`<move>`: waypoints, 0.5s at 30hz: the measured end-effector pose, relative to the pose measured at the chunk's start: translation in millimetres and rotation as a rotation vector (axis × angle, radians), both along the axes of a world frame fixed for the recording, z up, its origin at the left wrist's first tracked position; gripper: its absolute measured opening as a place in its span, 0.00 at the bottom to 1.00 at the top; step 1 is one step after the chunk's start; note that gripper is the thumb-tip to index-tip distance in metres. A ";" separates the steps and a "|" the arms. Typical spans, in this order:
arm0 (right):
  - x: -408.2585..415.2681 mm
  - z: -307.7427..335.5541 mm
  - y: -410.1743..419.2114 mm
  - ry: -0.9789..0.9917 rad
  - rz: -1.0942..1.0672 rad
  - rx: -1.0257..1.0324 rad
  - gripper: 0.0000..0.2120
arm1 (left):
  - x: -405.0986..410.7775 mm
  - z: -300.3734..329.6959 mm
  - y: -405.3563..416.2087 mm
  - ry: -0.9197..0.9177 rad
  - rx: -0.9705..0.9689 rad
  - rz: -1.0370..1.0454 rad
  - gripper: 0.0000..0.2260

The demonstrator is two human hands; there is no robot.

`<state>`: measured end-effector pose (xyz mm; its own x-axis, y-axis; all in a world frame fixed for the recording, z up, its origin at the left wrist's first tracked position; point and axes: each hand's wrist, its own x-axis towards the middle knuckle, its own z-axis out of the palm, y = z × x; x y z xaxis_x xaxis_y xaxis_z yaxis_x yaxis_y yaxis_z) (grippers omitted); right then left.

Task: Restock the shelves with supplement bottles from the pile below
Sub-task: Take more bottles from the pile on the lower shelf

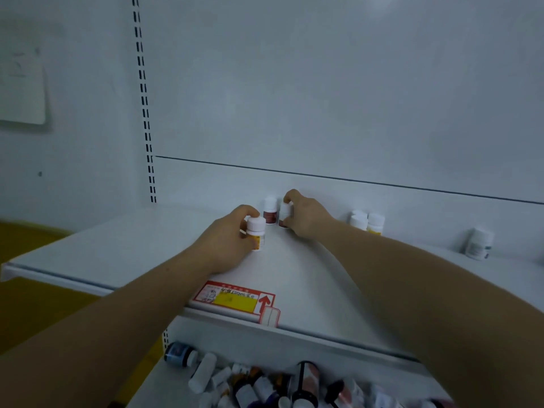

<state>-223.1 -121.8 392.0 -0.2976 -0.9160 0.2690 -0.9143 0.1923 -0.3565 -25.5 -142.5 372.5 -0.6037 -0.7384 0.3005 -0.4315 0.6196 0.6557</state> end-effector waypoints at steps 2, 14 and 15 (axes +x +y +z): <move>0.7 -0.3 -6.7 0.008 -0.019 -0.006 0.23 | 0.4 0.2 -1.2 0.004 0.001 -0.009 0.16; 12.9 1.9 27.7 0.083 -0.099 0.036 0.27 | 1.3 5.9 -0.4 -0.017 -0.002 -0.052 0.18; 14.3 2.4 39.1 0.114 -0.099 0.063 0.25 | 1.2 8.2 1.1 -0.039 -0.012 -0.061 0.18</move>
